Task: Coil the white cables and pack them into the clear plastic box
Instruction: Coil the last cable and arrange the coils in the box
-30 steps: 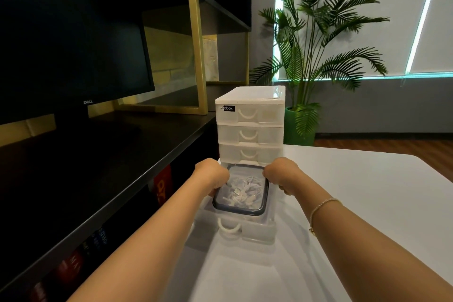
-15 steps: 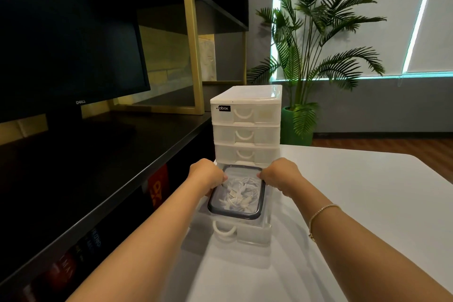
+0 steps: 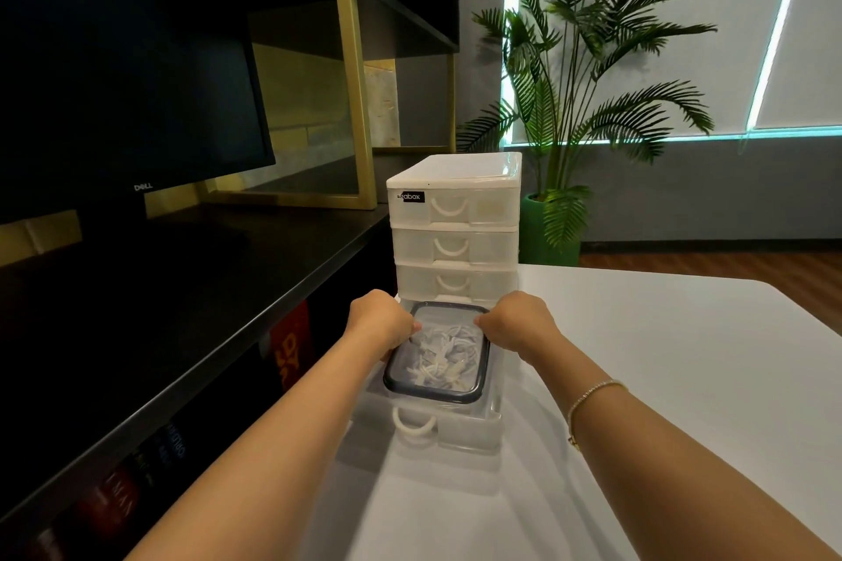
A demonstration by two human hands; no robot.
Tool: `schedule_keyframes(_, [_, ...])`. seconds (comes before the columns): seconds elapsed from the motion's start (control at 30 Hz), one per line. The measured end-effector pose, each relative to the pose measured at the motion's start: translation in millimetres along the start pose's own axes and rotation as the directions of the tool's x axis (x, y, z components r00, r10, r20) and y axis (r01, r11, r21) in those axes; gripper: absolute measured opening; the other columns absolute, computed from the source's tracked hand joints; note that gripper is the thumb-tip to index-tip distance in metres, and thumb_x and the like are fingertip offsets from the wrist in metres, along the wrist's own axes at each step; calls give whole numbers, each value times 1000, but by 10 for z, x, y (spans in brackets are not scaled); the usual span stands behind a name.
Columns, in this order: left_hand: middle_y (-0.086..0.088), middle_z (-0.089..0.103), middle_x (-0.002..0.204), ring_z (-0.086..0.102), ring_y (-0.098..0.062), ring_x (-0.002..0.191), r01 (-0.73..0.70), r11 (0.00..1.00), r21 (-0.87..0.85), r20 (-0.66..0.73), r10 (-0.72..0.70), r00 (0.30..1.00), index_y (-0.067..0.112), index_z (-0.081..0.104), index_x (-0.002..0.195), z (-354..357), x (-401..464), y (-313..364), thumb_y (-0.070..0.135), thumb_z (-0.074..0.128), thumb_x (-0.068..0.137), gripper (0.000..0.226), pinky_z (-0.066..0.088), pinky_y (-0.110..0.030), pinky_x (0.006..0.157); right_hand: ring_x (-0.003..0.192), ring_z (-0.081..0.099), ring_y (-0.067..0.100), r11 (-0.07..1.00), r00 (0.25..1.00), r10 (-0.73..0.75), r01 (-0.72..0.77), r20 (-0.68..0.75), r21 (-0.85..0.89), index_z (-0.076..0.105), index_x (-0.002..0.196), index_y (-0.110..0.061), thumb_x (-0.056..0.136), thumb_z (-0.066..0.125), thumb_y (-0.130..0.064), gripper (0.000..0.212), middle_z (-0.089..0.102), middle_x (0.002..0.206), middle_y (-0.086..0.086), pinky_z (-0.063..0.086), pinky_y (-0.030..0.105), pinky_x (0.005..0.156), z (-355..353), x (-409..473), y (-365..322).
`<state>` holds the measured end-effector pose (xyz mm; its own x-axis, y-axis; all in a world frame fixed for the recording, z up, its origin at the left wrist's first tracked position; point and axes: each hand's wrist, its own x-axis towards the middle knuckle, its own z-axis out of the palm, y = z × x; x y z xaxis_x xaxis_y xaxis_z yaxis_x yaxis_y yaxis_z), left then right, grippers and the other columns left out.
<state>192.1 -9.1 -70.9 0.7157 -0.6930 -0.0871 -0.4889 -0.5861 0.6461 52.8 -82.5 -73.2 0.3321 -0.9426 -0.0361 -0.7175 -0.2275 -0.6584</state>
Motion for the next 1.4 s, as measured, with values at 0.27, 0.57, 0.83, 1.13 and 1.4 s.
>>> schedule_keyframes(0.27, [-11,63,109,55,-19,83,-48,998,40,-43,50,998,6,60,116,26,-3,-17,29,64,86,38,47,-25,69,87,52,24,998,998,9,-13,62,60,50,97,-8,91,56,-20,16,52,97,9,50,32,82,-50,-44,-20])
schedule_keyframes(0.57, [-12,63,108,58,-21,88,-66,996,52,-43,69,997,6,61,115,38,-10,-28,27,64,87,36,47,-26,70,96,56,27,999,994,12,-17,109,44,50,98,-6,93,53,-19,14,56,112,15,50,32,84,-77,-96,-61])
schedule_keyframes(0.83, [-12,62,108,59,-23,90,-75,993,89,3,75,997,5,60,113,-2,-40,11,26,62,88,33,49,-28,74,94,55,26,1000,997,11,-12,70,17,54,110,-6,92,55,-21,24,56,107,13,50,33,86,-70,-94,-54])
schedule_keyframes(1.13, [-11,58,100,54,-20,80,-143,977,161,-28,150,988,3,60,111,47,-157,21,11,51,92,23,42,-25,63,71,51,16,999,996,-14,10,-87,-49,49,86,-14,90,59,-26,16,52,81,3,41,24,63,-34,-203,-63])
schedule_keyframes(1.4, [-14,55,120,53,-22,90,-180,972,149,-80,193,978,4,52,123,10,-308,46,9,51,92,31,43,-26,71,78,52,19,996,999,-32,30,-19,-78,54,98,-12,89,56,-40,29,53,88,3,42,27,66,-145,-413,7])
